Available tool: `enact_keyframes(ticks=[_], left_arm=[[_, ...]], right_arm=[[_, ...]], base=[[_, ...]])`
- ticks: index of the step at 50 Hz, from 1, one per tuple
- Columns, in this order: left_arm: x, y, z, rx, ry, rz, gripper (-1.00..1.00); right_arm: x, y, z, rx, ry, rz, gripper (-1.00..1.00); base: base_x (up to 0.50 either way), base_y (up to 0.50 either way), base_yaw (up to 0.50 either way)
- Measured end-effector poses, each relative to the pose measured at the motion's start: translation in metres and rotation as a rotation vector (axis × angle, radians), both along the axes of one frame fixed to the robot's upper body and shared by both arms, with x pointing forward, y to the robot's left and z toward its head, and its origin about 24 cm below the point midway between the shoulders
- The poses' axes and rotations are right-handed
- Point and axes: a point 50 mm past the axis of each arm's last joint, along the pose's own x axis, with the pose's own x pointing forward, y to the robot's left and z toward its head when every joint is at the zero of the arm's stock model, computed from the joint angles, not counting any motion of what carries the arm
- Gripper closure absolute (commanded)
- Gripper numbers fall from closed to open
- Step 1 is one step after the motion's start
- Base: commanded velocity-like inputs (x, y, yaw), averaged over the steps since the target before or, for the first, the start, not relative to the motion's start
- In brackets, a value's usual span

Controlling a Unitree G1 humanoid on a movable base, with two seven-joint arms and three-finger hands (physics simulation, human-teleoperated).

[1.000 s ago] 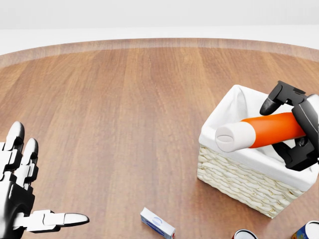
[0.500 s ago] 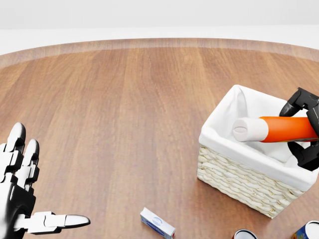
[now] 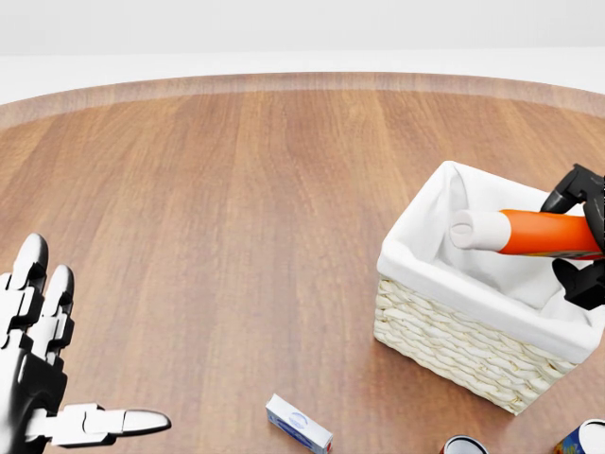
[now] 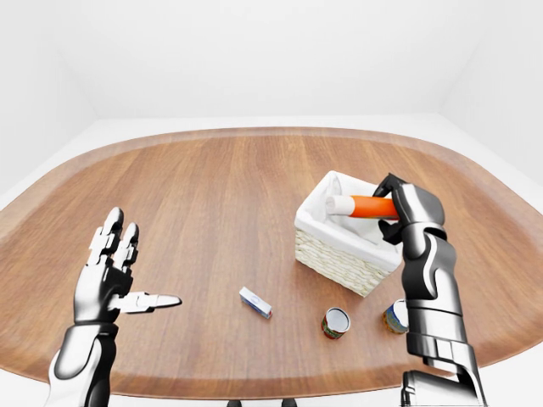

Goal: Pick up the ketchup, and put it in the basket.

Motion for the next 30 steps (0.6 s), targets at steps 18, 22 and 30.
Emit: enact_keyframes(ticks=[18, 22, 30], left_arm=[[-0.003, 0.0, 0.001, 0.002, -0.003, -0.001, -1.0], [-0.003, 0.0, 0.002, 0.002, -0.003, -0.001, -1.0], [-0.003, -0.001, 0.003, 0.003, -0.004, -0.003, -1.0]], right_arm=[[0.021, -0.009, -0.016, 0.05, 0.018, -0.073, 1.0], [0.025, -0.013, -0.02, 0.066, 0.024, -0.099, 1.0], [0.029, -0.019, -0.028, 0.094, 0.034, -0.151, 1.0]], base=[[0.0, 0.0, 0.0], [0.0, 0.0, 0.0], [0.0, 0.0, 0.0]])
